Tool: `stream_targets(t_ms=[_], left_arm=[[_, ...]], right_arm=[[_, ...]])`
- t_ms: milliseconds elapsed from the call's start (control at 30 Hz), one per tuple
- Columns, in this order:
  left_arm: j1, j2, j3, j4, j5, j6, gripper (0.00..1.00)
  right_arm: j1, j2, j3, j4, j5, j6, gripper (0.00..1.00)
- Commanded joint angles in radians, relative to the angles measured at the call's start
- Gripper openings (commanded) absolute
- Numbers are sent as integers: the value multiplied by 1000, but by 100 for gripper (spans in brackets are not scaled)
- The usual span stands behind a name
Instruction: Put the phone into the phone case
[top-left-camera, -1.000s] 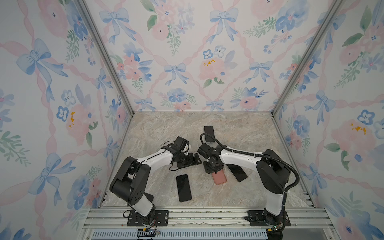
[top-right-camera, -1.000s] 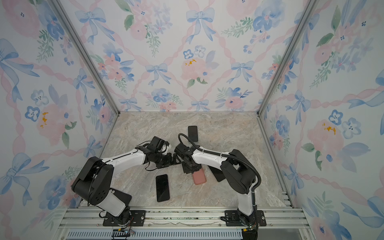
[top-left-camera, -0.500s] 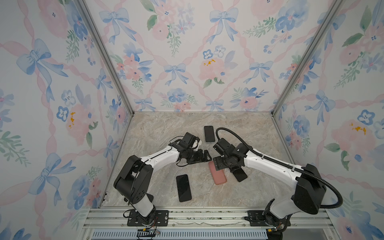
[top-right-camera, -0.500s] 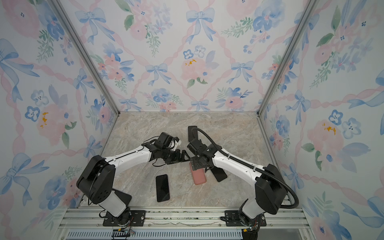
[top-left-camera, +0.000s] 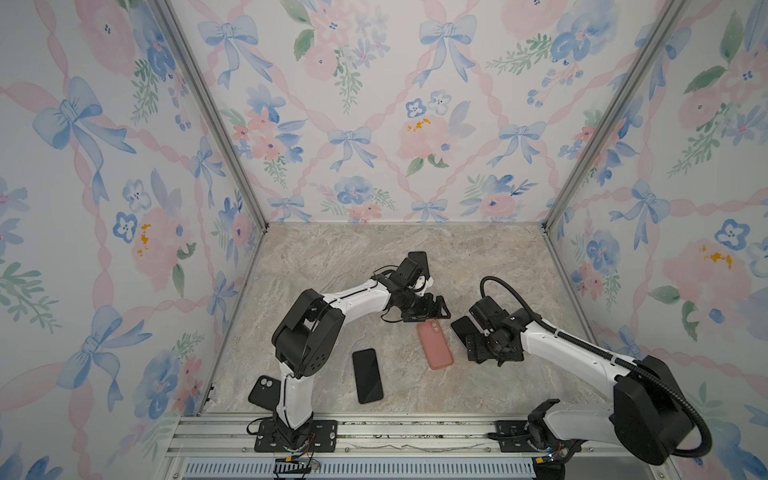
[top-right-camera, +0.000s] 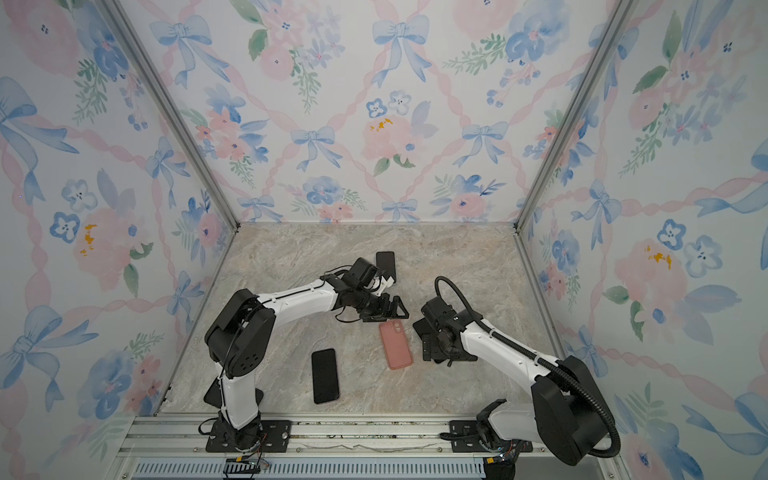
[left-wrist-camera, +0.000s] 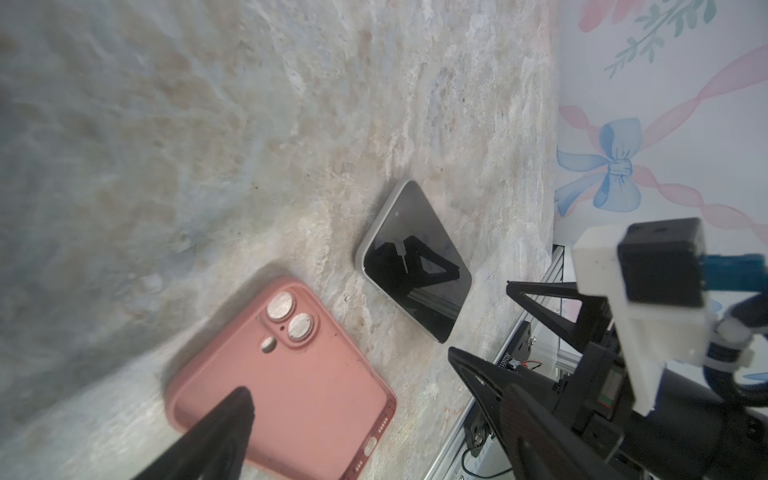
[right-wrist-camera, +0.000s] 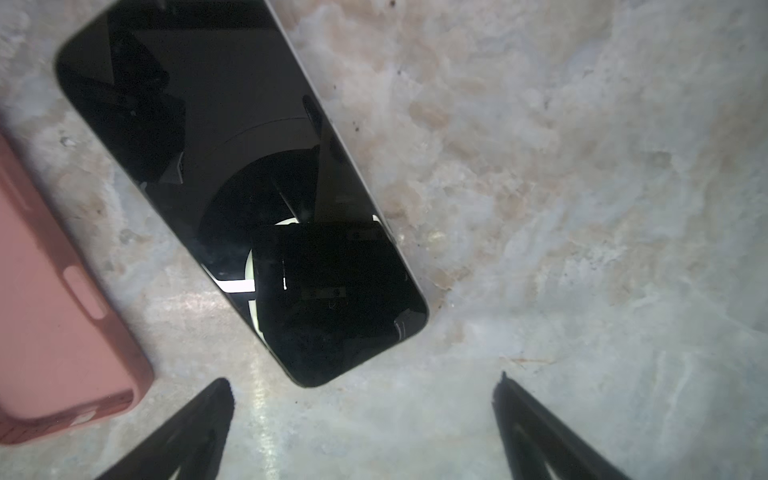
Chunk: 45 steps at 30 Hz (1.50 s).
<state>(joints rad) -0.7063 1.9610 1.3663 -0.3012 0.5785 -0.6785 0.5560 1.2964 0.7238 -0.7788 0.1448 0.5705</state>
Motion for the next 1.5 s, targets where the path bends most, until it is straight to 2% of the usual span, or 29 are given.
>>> stream_targets(t_ms=[0, 167, 400, 567, 767, 1200, 1333, 1467], left_arm=[[-5, 52, 70, -6, 48, -5, 93], [-16, 130, 151, -6, 71, -9, 92], [-21, 217, 253, -6, 98, -4, 90], [-4, 248, 279, -6, 110, -7, 89], [26, 246, 269, -6, 114, -6, 89], [74, 215, 222, -6, 112, 5, 89], [79, 209, 214, -6, 122, 1, 89], [84, 196, 184, -5, 121, -1, 89]], right_arm=[[-8, -28, -46, 53, -66, 48, 99], [-8, -62, -123, 157, -142, 131, 95], [-8, -53, -154, 245, -165, 152, 81], [-2, -15, -151, 301, -194, 163, 74], [17, 53, -97, 337, -196, 158, 72], [53, 266, 134, 337, -209, 95, 72], [66, 251, 217, 172, -143, -1, 75], [58, 228, 286, -13, -24, -174, 87]])
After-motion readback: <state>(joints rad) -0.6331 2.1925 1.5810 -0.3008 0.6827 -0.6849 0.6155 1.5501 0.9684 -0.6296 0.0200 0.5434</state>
